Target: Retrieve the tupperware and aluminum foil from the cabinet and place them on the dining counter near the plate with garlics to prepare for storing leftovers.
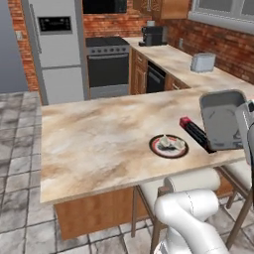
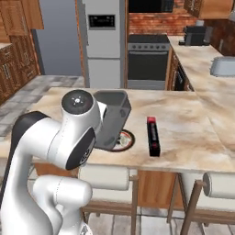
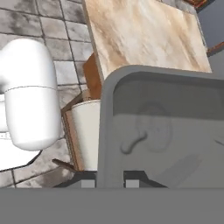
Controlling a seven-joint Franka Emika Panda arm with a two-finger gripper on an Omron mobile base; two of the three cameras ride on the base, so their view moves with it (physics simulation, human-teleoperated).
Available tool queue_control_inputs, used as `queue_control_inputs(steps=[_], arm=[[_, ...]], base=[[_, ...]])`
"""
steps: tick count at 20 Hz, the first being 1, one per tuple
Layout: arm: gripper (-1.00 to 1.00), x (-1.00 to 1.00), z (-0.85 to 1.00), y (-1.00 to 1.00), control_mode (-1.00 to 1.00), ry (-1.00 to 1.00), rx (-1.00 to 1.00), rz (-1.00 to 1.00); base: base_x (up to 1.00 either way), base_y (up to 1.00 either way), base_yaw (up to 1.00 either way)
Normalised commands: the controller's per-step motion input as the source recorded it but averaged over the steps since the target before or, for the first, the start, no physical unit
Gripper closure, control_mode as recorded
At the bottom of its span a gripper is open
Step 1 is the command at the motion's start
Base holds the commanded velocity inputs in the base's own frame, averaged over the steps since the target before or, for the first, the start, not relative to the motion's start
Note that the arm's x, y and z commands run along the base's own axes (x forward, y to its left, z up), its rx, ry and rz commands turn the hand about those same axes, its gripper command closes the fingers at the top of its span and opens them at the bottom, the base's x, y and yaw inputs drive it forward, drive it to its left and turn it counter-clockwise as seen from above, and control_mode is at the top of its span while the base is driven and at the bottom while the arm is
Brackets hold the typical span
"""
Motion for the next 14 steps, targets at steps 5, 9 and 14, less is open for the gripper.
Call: queue_control_inputs(steps=[5,9,14], arm=[[1.0,0.32,-0.24,0.23,-1.0,0.04,0.0,0.27],[1.0,0.55,-0.35,0.6,-1.0,0.14,-0.02,0.35],[1.0,0.6,-0.39,0.94,-1.0,0.19,-0.13,0.21]], base=[[0.25,0.05,0.21],[0.0,0.0,0.0],[0.0,0.0,0.0]])
